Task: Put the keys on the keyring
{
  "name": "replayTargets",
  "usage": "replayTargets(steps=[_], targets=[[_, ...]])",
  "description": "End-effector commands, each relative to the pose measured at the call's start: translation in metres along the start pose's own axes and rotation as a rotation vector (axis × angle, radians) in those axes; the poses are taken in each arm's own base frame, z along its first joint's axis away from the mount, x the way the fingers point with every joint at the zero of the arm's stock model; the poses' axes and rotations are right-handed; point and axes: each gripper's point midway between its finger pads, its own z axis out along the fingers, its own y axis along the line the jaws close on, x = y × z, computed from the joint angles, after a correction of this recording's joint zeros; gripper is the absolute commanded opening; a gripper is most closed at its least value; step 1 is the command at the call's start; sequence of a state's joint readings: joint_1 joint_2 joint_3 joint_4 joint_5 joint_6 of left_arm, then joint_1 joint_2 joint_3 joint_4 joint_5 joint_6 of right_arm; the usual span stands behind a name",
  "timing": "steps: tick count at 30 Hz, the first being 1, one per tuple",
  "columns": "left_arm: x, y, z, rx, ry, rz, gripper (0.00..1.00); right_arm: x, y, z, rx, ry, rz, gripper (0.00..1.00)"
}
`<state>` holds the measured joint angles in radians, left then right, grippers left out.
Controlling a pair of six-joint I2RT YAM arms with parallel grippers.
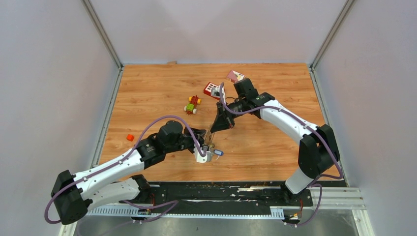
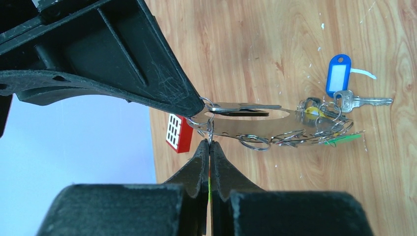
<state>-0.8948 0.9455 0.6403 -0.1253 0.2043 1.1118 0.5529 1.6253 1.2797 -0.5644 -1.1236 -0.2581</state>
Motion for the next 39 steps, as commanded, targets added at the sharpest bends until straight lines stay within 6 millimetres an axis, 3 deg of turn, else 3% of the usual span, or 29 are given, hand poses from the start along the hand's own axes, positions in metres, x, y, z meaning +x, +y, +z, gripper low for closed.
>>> replayTargets(steps=[1, 32, 39], targets=[[-0.015, 0.027, -0.006, -0.078, -0.056, -0.021, 0.0, -0.01, 0.007, -0.006, -0.002, -0.024, -0.063, 0.0], [-0.024, 0.043, -0.004, -0.088, -0.125, -0.144, 0.0, -0.015, 0.008, -0.017, 0.016, -0.044, -0.09, 0.0], [-0.031, 0.054, -0.006, -0.094, -0.191, -0.246, 0.0, -0.019, 0.015, -0.027, 0.014, -0.066, -0.132, 0.16]])
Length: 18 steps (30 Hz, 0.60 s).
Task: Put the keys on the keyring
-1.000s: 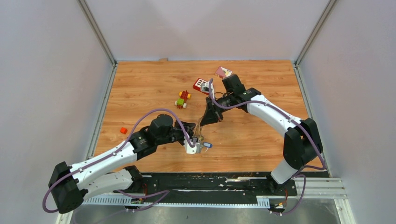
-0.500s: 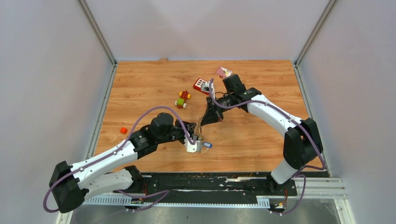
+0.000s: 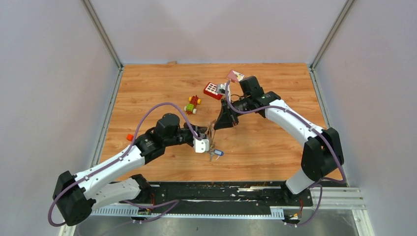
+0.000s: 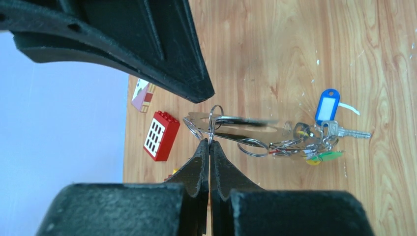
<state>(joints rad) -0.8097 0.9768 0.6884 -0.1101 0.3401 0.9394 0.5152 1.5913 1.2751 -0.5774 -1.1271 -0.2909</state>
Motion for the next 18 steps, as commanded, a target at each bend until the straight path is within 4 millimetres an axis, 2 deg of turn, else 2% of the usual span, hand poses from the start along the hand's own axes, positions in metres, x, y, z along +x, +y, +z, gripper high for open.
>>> replayTargets(steps=[1, 6, 12, 18], targets=[[-0.038, 0.035, -0.004, -0.071, -0.139, -0.065, 0.0, -0.016, 0.018, -0.013, -0.016, -0.043, -0.106, 0.18], [-0.049, 0.035, 0.002, -0.033, -0.18, -0.135, 0.0, -0.019, 0.026, -0.021, 0.023, -0.049, -0.183, 0.29], [-0.061, 0.042, 0.009, 0.009, -0.232, -0.256, 0.0, -0.035, 0.04, -0.039, 0.111, -0.074, -0.337, 0.32], [-0.08, 0.054, 0.009, 0.037, -0.33, -0.4, 0.0, -0.041, 0.061, -0.055, 0.169, -0.107, -0.525, 0.33]])
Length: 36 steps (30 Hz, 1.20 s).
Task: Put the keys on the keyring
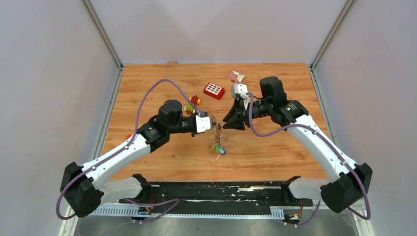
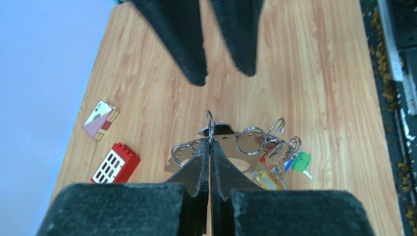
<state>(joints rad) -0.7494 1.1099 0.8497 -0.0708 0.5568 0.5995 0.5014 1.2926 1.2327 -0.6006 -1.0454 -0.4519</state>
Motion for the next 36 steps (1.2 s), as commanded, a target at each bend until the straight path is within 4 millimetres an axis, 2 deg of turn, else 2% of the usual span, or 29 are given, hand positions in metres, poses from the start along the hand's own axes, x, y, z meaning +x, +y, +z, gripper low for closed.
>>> replayTargets(steps=[1, 5, 15, 22, 28, 36], targets=[[-0.052, 0.013, 0.0, 0.013, -0.181, -0.082, 0.0, -0.012, 0.008, -0.013, 0.048, -0.034, -0.184, 0.33], [-0.056, 0.004, 0.002, 0.049, -0.231, -0.131, 0.0, -0.011, 0.01, -0.018, 0.076, -0.04, -0.231, 0.33], [-0.059, -0.014, 0.002, 0.129, -0.288, -0.181, 0.0, -0.001, 0.015, -0.009, 0.024, -0.047, -0.226, 0.36], [-0.06, -0.016, 0.005, 0.138, -0.31, -0.21, 0.0, -0.001, 0.02, -0.004, 0.014, -0.042, -0.242, 0.34], [-0.06, -0.013, 0.005, 0.121, -0.326, -0.231, 0.0, 0.001, 0.022, -0.003, 0.007, -0.038, -0.245, 0.26], [-0.06, -0.012, 0.001, 0.1, -0.347, -0.237, 0.0, 0.004, 0.019, -0.004, 0.029, -0.031, -0.255, 0.26]])
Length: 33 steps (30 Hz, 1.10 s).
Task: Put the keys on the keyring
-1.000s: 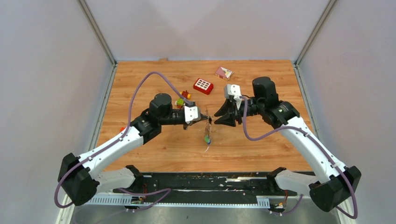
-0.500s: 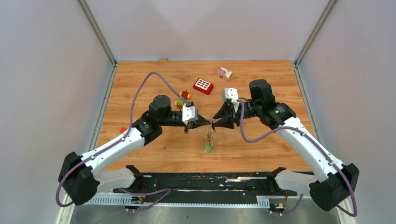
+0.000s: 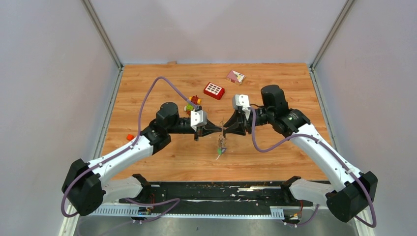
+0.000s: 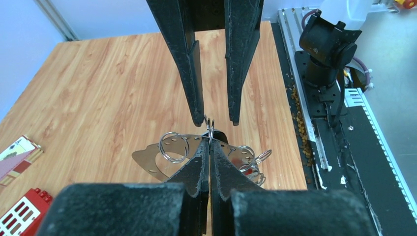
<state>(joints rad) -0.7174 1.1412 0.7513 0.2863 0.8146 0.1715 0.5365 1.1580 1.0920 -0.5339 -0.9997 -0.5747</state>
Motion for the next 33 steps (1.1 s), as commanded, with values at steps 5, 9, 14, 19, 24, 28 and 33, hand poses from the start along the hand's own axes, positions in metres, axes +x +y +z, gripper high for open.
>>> replayTargets(steps=[5, 9, 14, 19, 24, 28, 33], targets=[[-0.0287, 0.0024, -0.002, -0.002, -0.092, 0.052, 0.0, -0.0099, -0.0023, 0.0006, 0.009, -0.031, -0.056, 0.25], [-0.0301, 0.0011, -0.0021, 0.003, -0.099, 0.049, 0.0, -0.0082, -0.0031, 0.0021, 0.007, -0.029, -0.047, 0.24], [-0.0317, 0.0, -0.0024, 0.007, -0.104, 0.05, 0.0, -0.0074, -0.0029, 0.0043, 0.002, -0.03, -0.04, 0.2], [-0.0341, -0.0001, -0.0033, 0.004, -0.113, 0.05, 0.0, -0.0072, -0.0027, 0.005, 0.0, -0.031, -0.043, 0.17], [-0.0355, -0.0002, -0.004, 0.003, -0.127, 0.04, 0.0, -0.0062, -0.003, 0.0055, 0.002, -0.03, -0.048, 0.17], [-0.0361, -0.0002, -0.0045, 0.002, -0.134, 0.036, 0.0, -0.0059, -0.0034, 0.0057, 0.003, -0.029, -0.047, 0.16], [-0.0336, 0.0, -0.0038, 0.003, -0.131, 0.033, 0.0, -0.0082, -0.0029, 0.005, 0.006, -0.034, -0.053, 0.0]])
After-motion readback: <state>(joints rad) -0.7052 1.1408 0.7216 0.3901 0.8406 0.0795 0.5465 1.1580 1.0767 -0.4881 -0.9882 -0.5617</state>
